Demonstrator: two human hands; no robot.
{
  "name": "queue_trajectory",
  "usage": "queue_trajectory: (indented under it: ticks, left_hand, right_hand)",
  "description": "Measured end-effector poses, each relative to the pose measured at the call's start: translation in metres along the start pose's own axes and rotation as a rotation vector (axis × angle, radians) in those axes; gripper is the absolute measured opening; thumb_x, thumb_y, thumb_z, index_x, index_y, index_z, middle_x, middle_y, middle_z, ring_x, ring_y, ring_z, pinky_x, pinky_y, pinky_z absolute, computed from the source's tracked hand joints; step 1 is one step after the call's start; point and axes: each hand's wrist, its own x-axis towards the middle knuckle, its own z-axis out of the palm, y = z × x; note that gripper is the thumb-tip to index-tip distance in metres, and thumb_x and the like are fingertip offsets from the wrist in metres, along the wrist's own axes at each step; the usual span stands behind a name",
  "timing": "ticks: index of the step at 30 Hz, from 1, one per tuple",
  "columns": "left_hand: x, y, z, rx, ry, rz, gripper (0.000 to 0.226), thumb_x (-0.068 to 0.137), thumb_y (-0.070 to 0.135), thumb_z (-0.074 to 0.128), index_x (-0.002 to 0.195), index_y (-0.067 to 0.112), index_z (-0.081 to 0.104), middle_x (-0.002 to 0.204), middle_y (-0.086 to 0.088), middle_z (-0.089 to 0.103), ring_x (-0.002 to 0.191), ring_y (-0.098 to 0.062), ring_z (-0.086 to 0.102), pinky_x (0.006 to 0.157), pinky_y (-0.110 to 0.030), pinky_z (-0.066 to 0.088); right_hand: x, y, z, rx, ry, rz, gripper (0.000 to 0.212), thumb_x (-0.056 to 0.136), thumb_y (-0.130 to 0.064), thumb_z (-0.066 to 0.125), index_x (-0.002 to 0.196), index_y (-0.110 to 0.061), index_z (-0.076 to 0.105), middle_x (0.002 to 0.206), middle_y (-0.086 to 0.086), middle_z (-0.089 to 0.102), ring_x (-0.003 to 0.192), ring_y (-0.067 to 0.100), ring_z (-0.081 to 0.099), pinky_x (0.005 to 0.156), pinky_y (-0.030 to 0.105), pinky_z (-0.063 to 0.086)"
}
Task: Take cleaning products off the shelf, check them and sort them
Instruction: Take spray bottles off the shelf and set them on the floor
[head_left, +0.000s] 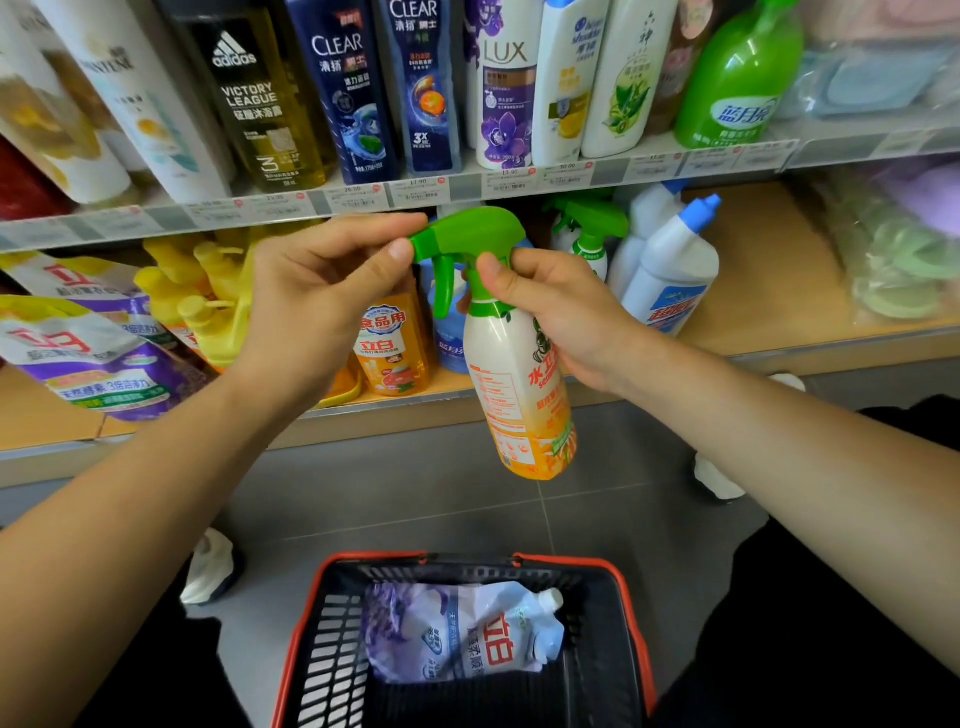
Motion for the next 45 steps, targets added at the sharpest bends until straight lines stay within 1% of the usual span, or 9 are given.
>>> queue_trajectory:
  ticks: [6, 16, 26, 31, 34, 36, 38, 40, 45]
  left_hand:
    - [-0.003, -0.001, -0.002, 0.248, 0.108, 0.096, 0.018, 0.094, 0.012, 0.073, 0.11, 0.005, 0.073, 0.101, -0.008, 0.074, 0.092, -0.032, 0.073, 0.084, -0.039, 0.061]
    - [-0.002, 0.003, -0.002, 0.296, 0.048, 0.105, 0.026, 0.089, 0.01, 0.077, 0.113, 0.004, 0.071, 0.103, -0.008, 0.074, 0.095, -0.02, 0.074, 0.086, -0.035, 0.061]
    - [-0.002, 0.0, 0.001, 0.21, 0.076, -0.003, 0.018, 0.095, 0.004, 0.068, 0.113, 0.001, 0.069, 0.097, -0.01, 0.072, 0.087, -0.028, 0.072, 0.081, -0.035, 0.062]
    - [-0.002, -0.004, 0.004, 0.15, 0.044, -0.089, 0.029, 0.096, -0.004, 0.062, 0.125, 0.001, 0.061, 0.091, -0.011, 0.072, 0.086, -0.03, 0.071, 0.077, -0.031, 0.06]
    - [-0.007, -0.011, 0.014, 0.2, -0.049, -0.25, 0.04, 0.093, -0.009, 0.062, 0.13, 0.004, 0.059, 0.103, -0.016, 0.074, 0.096, -0.028, 0.071, 0.084, -0.038, 0.06]
    - [-0.01, -0.018, 0.015, 0.29, -0.229, -0.365, 0.034, 0.092, -0.003, 0.067, 0.124, 0.008, 0.066, 0.11, -0.012, 0.074, 0.105, -0.024, 0.07, 0.096, -0.042, 0.057]
    - [-0.015, -0.025, 0.014, 0.324, -0.457, -0.45, 0.029, 0.091, 0.013, 0.073, 0.12, 0.016, 0.07, 0.112, -0.001, 0.076, 0.107, -0.014, 0.07, 0.099, -0.036, 0.055]
    - [-0.022, -0.031, 0.017, 0.349, -0.571, -0.494, 0.042, 0.086, 0.032, 0.079, 0.125, 0.026, 0.066, 0.116, 0.005, 0.074, 0.107, -0.008, 0.069, 0.096, -0.031, 0.056]
    - [-0.043, -0.046, 0.039, 0.297, -0.464, -0.521, 0.079, 0.061, 0.049, 0.089, 0.129, 0.03, 0.054, 0.118, 0.01, 0.07, 0.105, -0.007, 0.069, 0.086, -0.026, 0.059]
  right_hand:
    - [-0.002, 0.0, 0.002, -0.068, 0.031, -0.041, 0.028, 0.097, -0.024, 0.065, 0.072, -0.028, 0.077, 0.078, -0.006, 0.076, 0.073, 0.006, 0.07, 0.065, 0.017, 0.052]
    - [0.001, 0.003, -0.001, -0.06, 0.046, -0.041, 0.022, 0.096, -0.026, 0.066, 0.077, -0.022, 0.076, 0.083, -0.001, 0.076, 0.078, 0.01, 0.071, 0.067, 0.02, 0.053]
    - [0.003, 0.006, -0.003, -0.071, 0.091, -0.046, 0.01, 0.09, -0.026, 0.074, 0.089, -0.017, 0.077, 0.099, 0.012, 0.077, 0.102, 0.029, 0.072, 0.095, 0.045, 0.055]
    - [0.002, 0.005, -0.003, -0.132, 0.149, -0.064, 0.016, 0.089, -0.025, 0.075, 0.077, -0.015, 0.076, 0.084, 0.006, 0.077, 0.088, 0.021, 0.073, 0.077, 0.03, 0.058]
    - [0.005, 0.001, -0.004, -0.08, 0.225, -0.079, 0.05, 0.09, -0.03, 0.074, 0.091, 0.019, 0.06, 0.1, 0.037, 0.066, 0.095, 0.05, 0.065, 0.082, 0.054, 0.054]
    - [0.005, -0.004, -0.003, -0.039, 0.25, -0.091, 0.067, 0.09, -0.032, 0.073, 0.099, 0.029, 0.047, 0.111, 0.052, 0.049, 0.1, 0.061, 0.056, 0.089, 0.064, 0.048]
    - [0.003, -0.008, -0.002, -0.005, 0.286, -0.105, 0.067, 0.091, -0.032, 0.072, 0.099, 0.029, 0.047, 0.112, 0.052, 0.05, 0.091, 0.047, 0.062, 0.085, 0.053, 0.05]
    - [0.002, -0.01, -0.004, 0.034, 0.326, -0.09, 0.063, 0.091, -0.032, 0.072, 0.096, 0.027, 0.049, 0.106, 0.047, 0.058, 0.086, 0.033, 0.058, 0.079, 0.043, 0.046]
    - [0.002, -0.013, -0.007, 0.161, 0.454, -0.056, 0.031, 0.09, -0.027, 0.074, 0.08, 0.001, 0.064, 0.079, 0.01, 0.066, 0.075, 0.019, 0.061, 0.07, 0.033, 0.049]
